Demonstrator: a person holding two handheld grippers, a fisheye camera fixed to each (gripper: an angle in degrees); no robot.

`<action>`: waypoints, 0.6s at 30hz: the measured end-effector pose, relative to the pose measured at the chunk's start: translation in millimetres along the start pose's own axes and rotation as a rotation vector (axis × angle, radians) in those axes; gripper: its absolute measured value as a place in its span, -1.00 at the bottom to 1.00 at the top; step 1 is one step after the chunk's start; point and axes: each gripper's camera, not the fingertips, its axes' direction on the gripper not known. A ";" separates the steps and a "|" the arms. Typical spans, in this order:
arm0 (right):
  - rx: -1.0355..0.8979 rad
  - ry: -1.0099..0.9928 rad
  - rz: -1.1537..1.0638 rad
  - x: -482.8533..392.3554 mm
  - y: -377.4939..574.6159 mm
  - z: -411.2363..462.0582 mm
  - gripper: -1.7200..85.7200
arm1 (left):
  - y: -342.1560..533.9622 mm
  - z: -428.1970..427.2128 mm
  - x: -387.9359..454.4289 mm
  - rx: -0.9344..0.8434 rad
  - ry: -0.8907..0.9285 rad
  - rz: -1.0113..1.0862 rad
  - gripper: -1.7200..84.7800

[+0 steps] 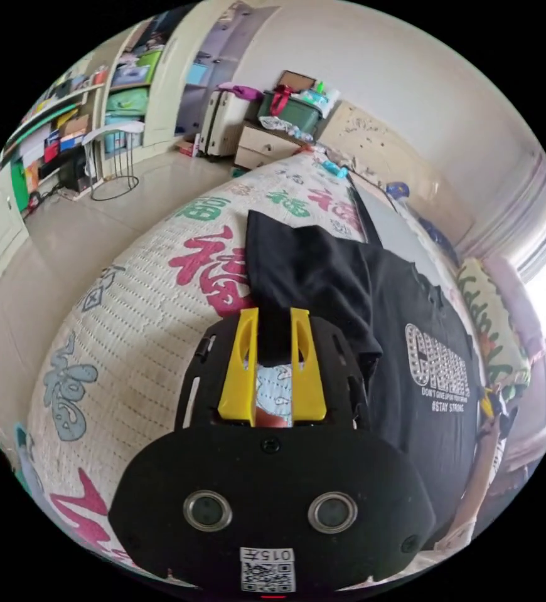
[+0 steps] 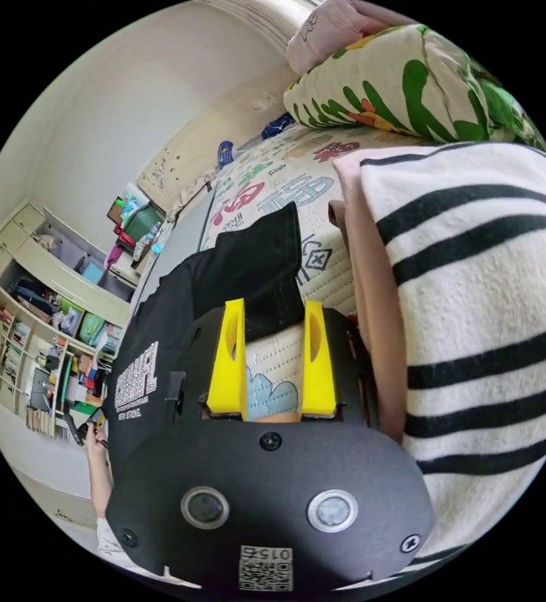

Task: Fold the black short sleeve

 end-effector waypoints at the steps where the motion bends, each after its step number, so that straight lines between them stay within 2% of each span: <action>1: -0.015 0.053 -0.025 -10.9 -3.3 -8.7 -0.70 | 5.8 10.6 -4.8 -0.006 -0.019 0.057 -0.85; 3: -0.028 0.116 -0.055 -21.6 -6.3 -24.8 -0.77 | 18.4 21.7 -16.0 0.002 -0.070 0.113 -0.90; 6: -0.038 0.104 -0.052 -23.0 -8.8 -51.6 -0.87 | 42.9 39.7 -45.8 0.010 -0.120 0.156 -0.92; 12: 0.003 0.072 -0.038 -26.0 -1.8 -105.9 -0.84 | 97.6 87.2 -80.9 -0.033 -0.280 0.203 -0.84; 14: 0.043 -0.008 -0.027 -15.6 4.5 -134.6 -0.77 | 130.8 70.6 -87.4 0.085 -0.451 0.204 -0.74; 15: 0.051 -0.020 -0.017 -12.0 5.6 -141.0 -0.74 | 140.4 62.2 -87.6 0.130 -0.479 0.202 -0.73; 17: 0.047 -0.063 0.015 -0.3 7.5 -158.6 -0.70 | 179.9 20.9 -76.6 0.327 -0.441 0.196 -0.73; 18: 0.036 -0.070 0.018 1.4 7.4 -160.7 -0.70 | 190.0 11.4 -69.1 0.369 -0.401 0.210 -0.74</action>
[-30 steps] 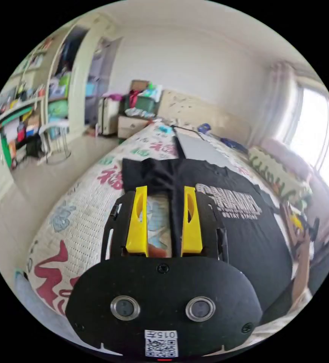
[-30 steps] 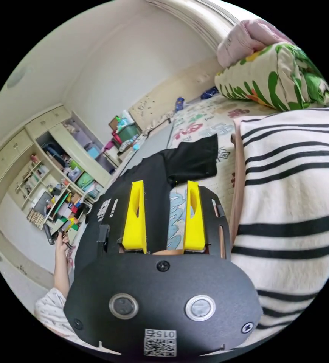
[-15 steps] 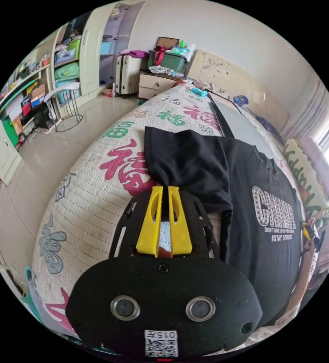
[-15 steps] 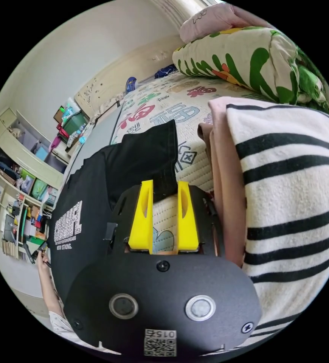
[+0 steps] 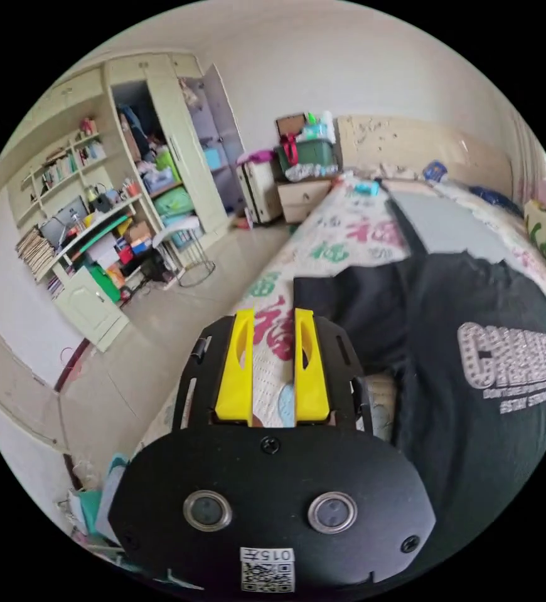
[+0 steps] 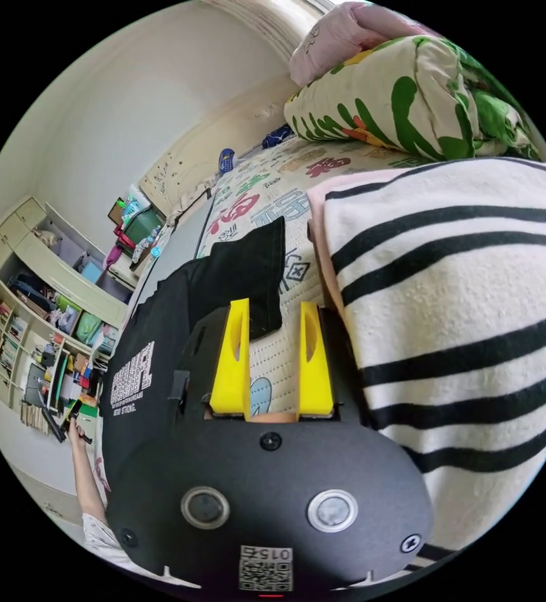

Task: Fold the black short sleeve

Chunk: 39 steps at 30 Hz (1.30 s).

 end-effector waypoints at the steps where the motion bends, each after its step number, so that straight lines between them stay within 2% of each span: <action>1: -0.027 -0.009 0.001 1.7 -0.4 -2.3 -0.71 | 7.2 -27.7 15.6 0.076 0.084 0.013 -0.75; 4: -0.040 0.029 -0.017 -0.4 4.6 -14.0 -0.71 | 19.7 -80.6 100.6 0.150 0.354 0.158 -0.76; 6: -0.029 0.042 -0.035 -0.3 11.1 -24.4 -0.72 | 27.2 -100.0 177.8 0.118 0.518 0.271 -0.76; 8: -0.031 -0.007 -0.035 9.1 17.5 -38.2 -0.73 | 44.4 -118.0 296.7 0.055 0.681 0.393 -0.74; 9: -0.031 -0.025 -0.029 12.9 18.8 -41.8 -0.74 | 50.3 -121.7 328.0 0.041 0.707 0.420 -0.73; 11: -0.048 -0.120 -0.006 29.3 25.7 -51.0 -0.78 | 79.7 -131.6 453.0 -0.016 0.752 0.506 -0.73; 17: -0.029 -0.126 0.006 49.0 47.5 -77.0 -0.79 | 173.4 -110.7 704.4 -0.182 0.861 0.573 -0.74; 22: -0.015 -0.178 0.042 71.7 64.2 -90.5 -0.81 | 234.3 -69.3 804.5 -0.276 0.799 0.569 -0.75; 27: -0.008 -0.200 0.040 90.9 86.4 -101.2 -0.83 | 279.0 -60.3 817.0 -0.301 0.712 0.590 -0.79; 30: 0.006 -0.201 0.032 102.7 103.1 -108.2 -0.86 | 300.1 -76.6 788.4 -0.225 0.701 0.584 -0.91; 33: 0.056 -0.154 -0.029 107.2 121.4 -122.9 -0.89 | 304.9 -95.4 729.9 -0.130 0.727 0.522 -0.93; 39: 0.180 -0.223 -0.381 75.8 160.0 -154.1 -0.94 | 289.4 -134.6 521.3 0.039 0.797 0.404 -0.94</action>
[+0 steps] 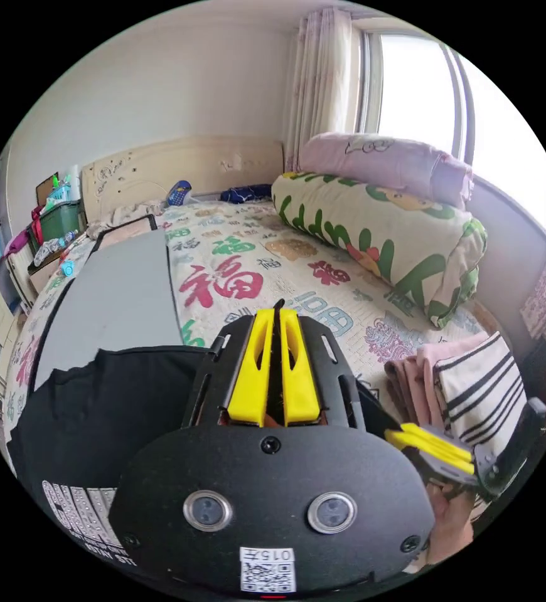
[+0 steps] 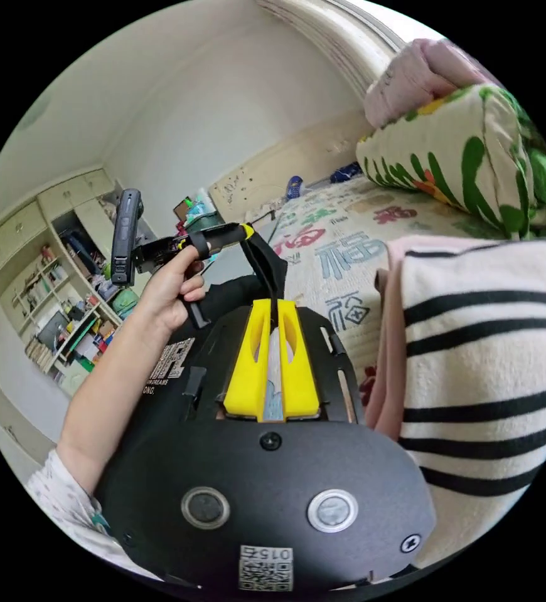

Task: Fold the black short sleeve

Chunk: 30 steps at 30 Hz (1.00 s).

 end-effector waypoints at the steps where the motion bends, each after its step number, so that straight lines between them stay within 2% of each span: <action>1: -0.002 -0.050 -0.073 -13.3 2.7 -1.7 -0.94 | 18.6 -40.7 -29.2 0.038 0.010 -0.008 -0.94; 3: -0.067 -0.127 -0.178 -35.2 4.5 4.6 -0.95 | 53.0 -92.7 -70.8 0.073 0.001 -0.032 -0.94; 5: -0.246 -0.198 -0.322 -66.7 8.8 27.7 -0.96 | 99.2 -134.6 -113.9 0.007 -0.034 -0.023 -0.93; 7: -0.322 -0.208 -0.411 -88.0 20.5 44.7 -0.96 | 138.6 -155.8 -138.5 -0.031 -0.097 -0.011 -0.93; 11: -0.365 -0.217 -0.591 -110.4 67.7 63.3 -0.88 | 216.3 -181.1 -181.3 -0.133 -0.074 -0.064 -0.85; 13: -0.395 -0.142 -0.634 -102.9 82.2 64.7 -0.81 | 244.3 -200.2 -184.9 -0.091 -0.070 -0.081 -0.79; 14: -0.406 -0.062 -0.607 -93.2 84.4 64.3 -0.77 | 260.1 -214.8 -177.0 -0.029 -0.050 -0.050 -0.77; 16: -0.356 -0.002 -0.531 -76.3 85.4 58.2 -0.74 | 265.6 -227.5 -148.1 -0.030 0.012 0.072 -0.77; 19: -0.326 -0.080 -0.428 -55.4 88.7 52.2 -0.72 | 273.9 -237.9 -83.9 -0.027 0.213 0.274 -0.74; 21: -0.341 -0.054 -0.432 -53.2 95.0 56.3 -0.73 | 284.5 -228.3 -44.1 -0.099 0.301 0.390 -0.70; 23: -0.366 0.013 -0.460 -54.6 104.3 67.4 -0.73 | 299.3 -215.1 -5.1 -0.165 0.269 0.480 -0.69; 26: -0.459 0.029 -0.487 -55.7 113.5 87.0 -0.74 | 309.8 -196.8 14.4 -0.256 0.188 0.492 -0.75; 30: -0.501 0.086 -0.515 -60.6 124.1 106.9 -0.82 | 317.6 -196.1 27.8 -0.270 0.153 0.541 -0.86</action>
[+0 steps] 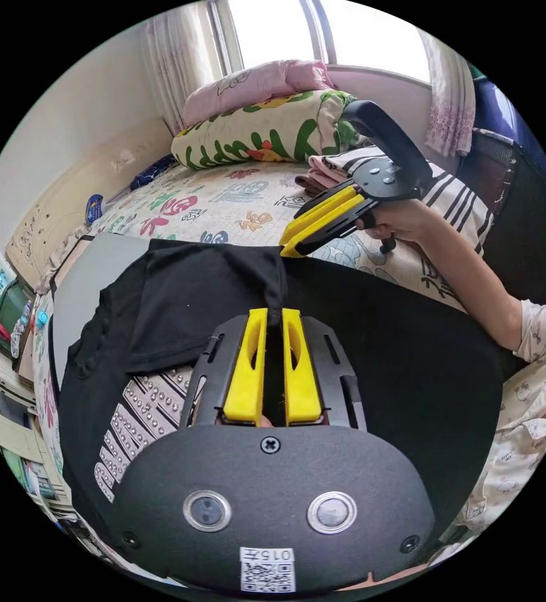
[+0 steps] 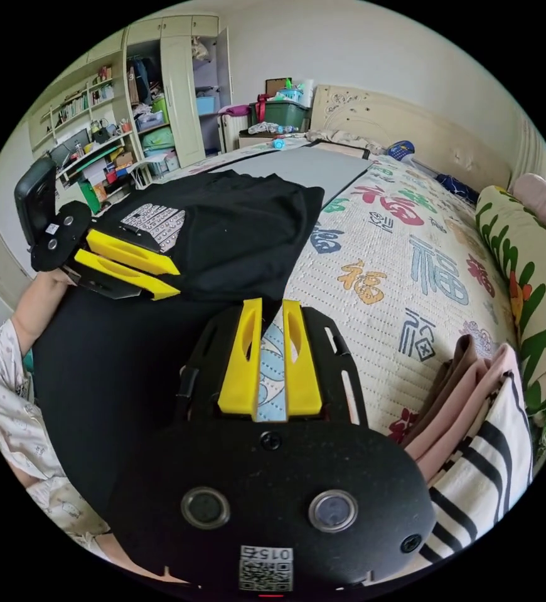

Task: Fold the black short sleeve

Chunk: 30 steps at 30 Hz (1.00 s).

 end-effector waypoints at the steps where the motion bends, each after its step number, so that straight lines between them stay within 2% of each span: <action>1: -0.001 0.023 -0.016 -4.5 -0.3 3.8 -0.84 | -0.3 -0.2 3.7 -0.007 -0.008 0.015 -0.87; 4: -0.001 0.057 -0.020 -7.5 0.4 13.2 -0.88 | -4.3 2.4 2.4 -0.033 0.015 0.019 -0.87; 9: 0.022 0.045 0.002 0.1 6.9 18.0 -0.87 | -9.6 -6.8 -35.7 -0.027 0.151 -0.037 -0.78; 12: 0.163 0.018 0.035 6.4 16.6 -3.2 -0.82 | 6.2 -42.6 -109.3 0.116 0.118 -0.247 -0.74; 14: 0.308 -0.055 -0.006 -3.5 22.0 -17.2 -0.80 | 36.5 -60.7 -178.3 0.182 -0.019 -0.490 -0.74; 17: 0.249 -0.194 -0.158 -27.5 14.2 -6.2 -0.76 | 56.8 -44.7 -230.5 0.122 -0.070 -0.629 -0.73; 23: 0.109 -0.158 -0.281 -56.7 2.2 27.3 -0.73 | 18.8 -6.6 -255.9 -0.017 -0.062 -0.614 -0.76; 27: 0.074 -0.165 -0.299 -58.1 -0.6 38.6 -0.92 | -7.0 1.3 -248.4 -0.057 -0.140 -0.571 -0.89; 30: 0.091 -0.155 -0.298 -57.9 -1.3 40.7 -0.97 | -16.9 -10.7 -244.9 0.007 -0.170 -0.554 -0.94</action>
